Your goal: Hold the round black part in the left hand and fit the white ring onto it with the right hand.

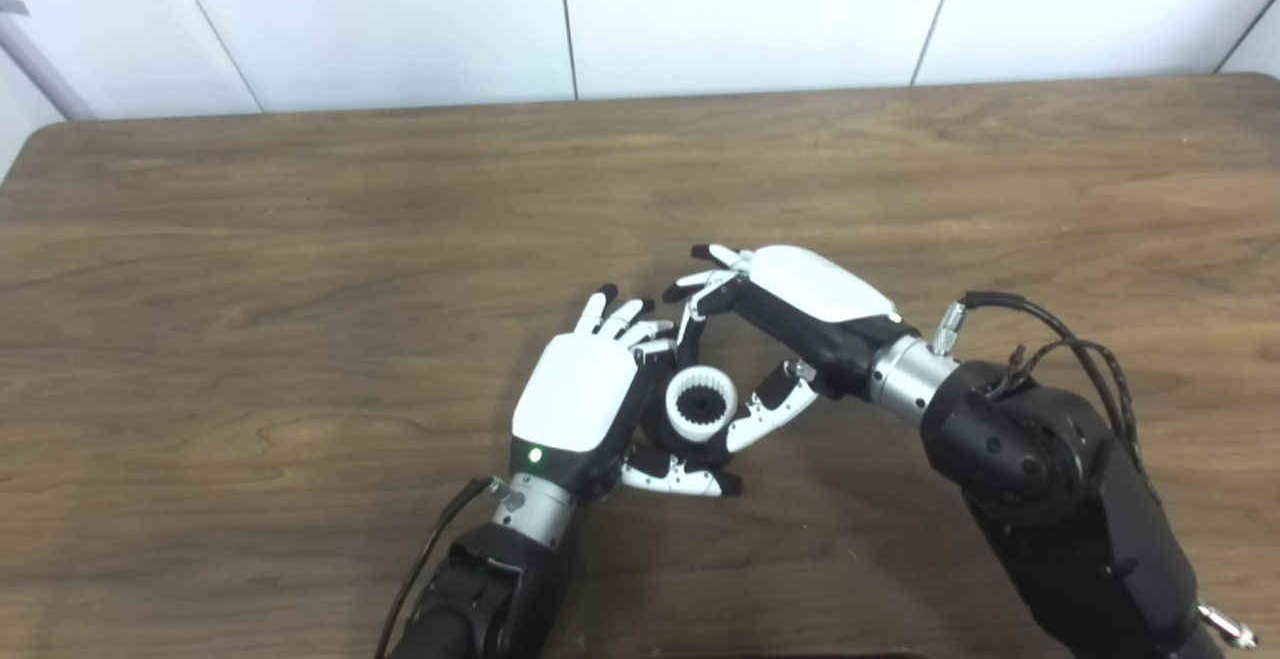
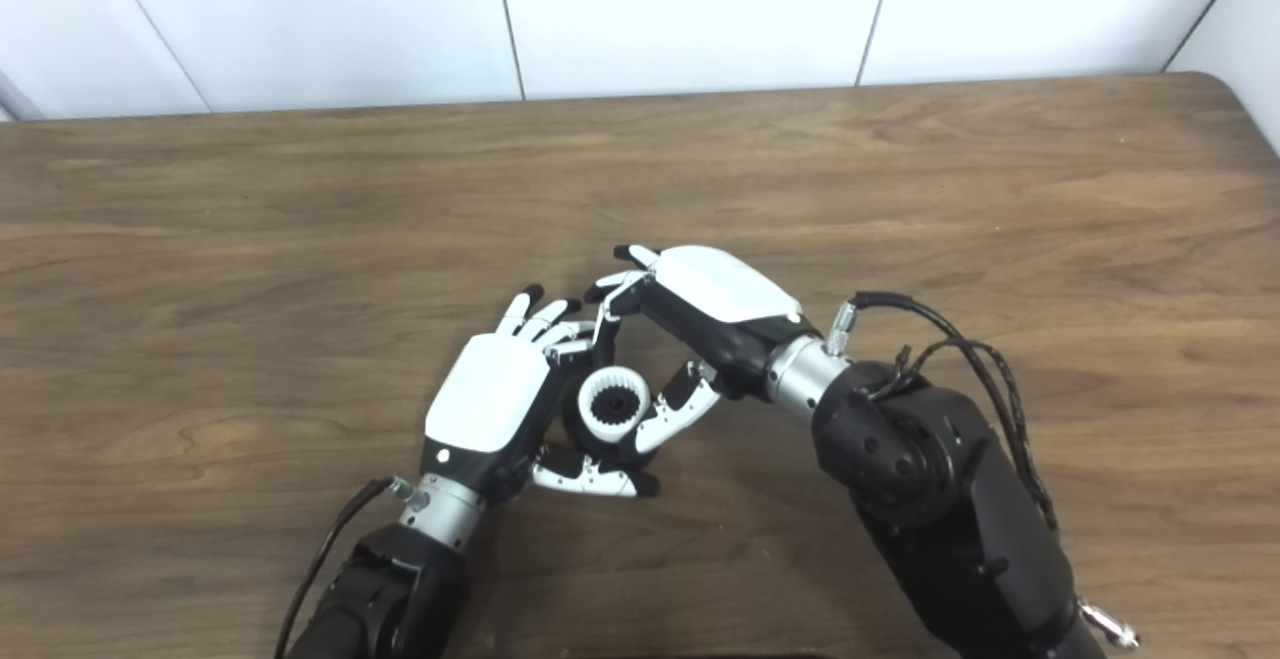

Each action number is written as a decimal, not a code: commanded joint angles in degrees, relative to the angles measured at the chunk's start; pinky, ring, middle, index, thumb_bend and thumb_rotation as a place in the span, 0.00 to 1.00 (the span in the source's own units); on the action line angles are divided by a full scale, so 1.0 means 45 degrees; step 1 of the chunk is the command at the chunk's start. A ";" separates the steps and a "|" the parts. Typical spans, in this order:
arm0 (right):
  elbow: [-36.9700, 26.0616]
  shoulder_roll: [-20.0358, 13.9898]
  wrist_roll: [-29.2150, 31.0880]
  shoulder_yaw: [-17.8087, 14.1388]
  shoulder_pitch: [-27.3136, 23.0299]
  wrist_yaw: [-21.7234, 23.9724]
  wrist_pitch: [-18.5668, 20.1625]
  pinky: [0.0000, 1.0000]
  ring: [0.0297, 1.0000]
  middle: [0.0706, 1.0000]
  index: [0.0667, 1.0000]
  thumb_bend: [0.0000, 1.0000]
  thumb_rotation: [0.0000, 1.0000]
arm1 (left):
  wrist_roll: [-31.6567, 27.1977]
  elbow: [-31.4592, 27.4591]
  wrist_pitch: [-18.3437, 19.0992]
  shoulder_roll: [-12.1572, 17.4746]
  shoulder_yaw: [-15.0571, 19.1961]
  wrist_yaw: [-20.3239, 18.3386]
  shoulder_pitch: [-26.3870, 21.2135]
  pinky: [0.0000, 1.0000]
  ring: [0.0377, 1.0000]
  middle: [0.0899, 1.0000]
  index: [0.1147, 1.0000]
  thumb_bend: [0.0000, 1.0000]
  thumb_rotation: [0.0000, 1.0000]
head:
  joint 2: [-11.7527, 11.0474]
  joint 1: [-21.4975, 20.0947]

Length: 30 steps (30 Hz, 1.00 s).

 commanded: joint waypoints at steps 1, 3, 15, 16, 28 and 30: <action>-0.0055 -0.0046 0.0060 -0.0047 -0.0184 -0.0268 -0.0345 1.00 0.99 0.84 0.45 0.52 0.13 | 0.0086 -0.0359 -0.0023 -0.0089 0.0026 0.0096 -0.0247 1.00 0.90 0.77 0.42 0.52 0.05 | 0.0050 -0.0088; -0.0016 -0.0059 0.0075 -0.0071 -0.0188 -0.0295 -0.0398 1.00 0.99 0.84 0.45 0.52 0.13 | 0.0086 -0.0390 -0.0025 -0.0091 0.0026 0.0086 -0.0239 1.00 0.90 0.77 0.42 0.52 0.05 | 0.0050 -0.0088; 0.0320 -0.0069 0.0073 -0.0156 -0.0170 -0.0577 -0.0487 1.00 1.00 0.84 0.45 0.52 0.13 | 0.0049 -0.0482 -0.0009 -0.0159 0.0044 0.0028 -0.0211 1.00 0.90 0.77 0.42 0.52 0.05 | 0.0054 -0.0144; 0.0351 -0.0067 0.0061 -0.0168 -0.0161 -0.0598 -0.0468 1.00 1.00 0.84 0.45 0.52 0.13 | 0.0047 -0.0486 -0.0016 -0.0166 0.0040 0.0022 -0.0210 1.00 0.90 0.77 0.42 0.52 0.05 | 0.0054 -0.0144; 0.0511 -0.0108 -0.0118 -0.0127 -0.0033 -0.0916 -0.0826 1.00 0.99 0.83 0.45 0.52 0.14 | 0.0096 -0.0449 -0.0054 -0.0169 0.0017 -0.0017 -0.0213 1.00 0.90 0.77 0.42 0.52 0.05 | 0.0051 -0.0151; 0.0510 -0.0105 -0.0077 -0.0147 -0.0035 -0.0942 -0.0896 1.00 0.99 0.84 0.45 0.52 0.15 | 0.0112 -0.0445 -0.0060 -0.0160 0.0012 -0.0013 -0.0213 1.00 0.90 0.77 0.42 0.52 0.05 | 0.0051 -0.0151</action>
